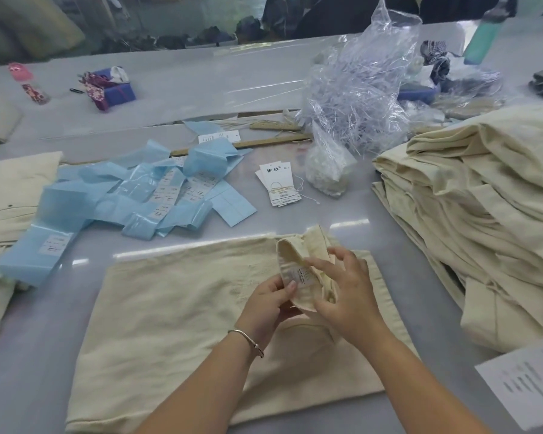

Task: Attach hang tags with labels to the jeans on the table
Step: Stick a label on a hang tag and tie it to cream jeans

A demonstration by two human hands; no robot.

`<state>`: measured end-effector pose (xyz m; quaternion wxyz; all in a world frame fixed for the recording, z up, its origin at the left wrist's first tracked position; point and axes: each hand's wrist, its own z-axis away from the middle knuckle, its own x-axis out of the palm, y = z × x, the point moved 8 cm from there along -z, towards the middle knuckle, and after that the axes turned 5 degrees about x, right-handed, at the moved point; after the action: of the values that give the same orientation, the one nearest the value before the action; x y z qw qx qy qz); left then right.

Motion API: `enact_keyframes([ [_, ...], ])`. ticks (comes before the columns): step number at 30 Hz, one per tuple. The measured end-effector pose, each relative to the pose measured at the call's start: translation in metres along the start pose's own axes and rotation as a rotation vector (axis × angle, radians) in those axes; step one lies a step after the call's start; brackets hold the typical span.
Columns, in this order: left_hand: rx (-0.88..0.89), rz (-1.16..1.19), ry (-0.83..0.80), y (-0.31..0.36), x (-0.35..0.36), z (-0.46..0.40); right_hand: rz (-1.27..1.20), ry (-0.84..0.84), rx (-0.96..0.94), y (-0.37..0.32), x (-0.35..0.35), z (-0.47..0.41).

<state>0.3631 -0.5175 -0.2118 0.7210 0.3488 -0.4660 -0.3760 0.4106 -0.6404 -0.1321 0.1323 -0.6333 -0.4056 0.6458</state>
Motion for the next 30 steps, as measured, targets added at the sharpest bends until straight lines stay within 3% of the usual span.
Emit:
enact_keyframes([
  [4, 0.0, 0.049, -0.013, -0.001, 0.001, 0.001, -0.029, 0.052, -0.174, -0.009, -0.007, -0.007],
  [9, -0.005, 0.015, 0.08, -0.007, -0.006, 0.004, 0.093, -0.094, -0.121, -0.001, 0.008, -0.017],
  [14, -0.011, 0.016, 0.127, -0.008, -0.007, 0.008, 0.06, -0.102, -0.155, -0.002, 0.013, -0.017],
  [19, 0.062, -0.129, 0.103, 0.004, -0.01, 0.012, -0.118, 0.013, -0.36, -0.031, 0.007, -0.015],
  [23, 0.105, -0.266, 0.075, 0.031, -0.023, 0.012, -0.261, 0.05, -0.376, -0.063, 0.013, -0.03],
  [26, 0.108, -0.34, 0.251, 0.052, -0.071, 0.011, -0.325, 0.017, -0.337, -0.082, 0.034, -0.053],
  [30, 0.096, -0.3, 0.632, 0.075, -0.168, 0.015, -0.362, -0.088, -0.2, -0.095, 0.092, -0.088],
])
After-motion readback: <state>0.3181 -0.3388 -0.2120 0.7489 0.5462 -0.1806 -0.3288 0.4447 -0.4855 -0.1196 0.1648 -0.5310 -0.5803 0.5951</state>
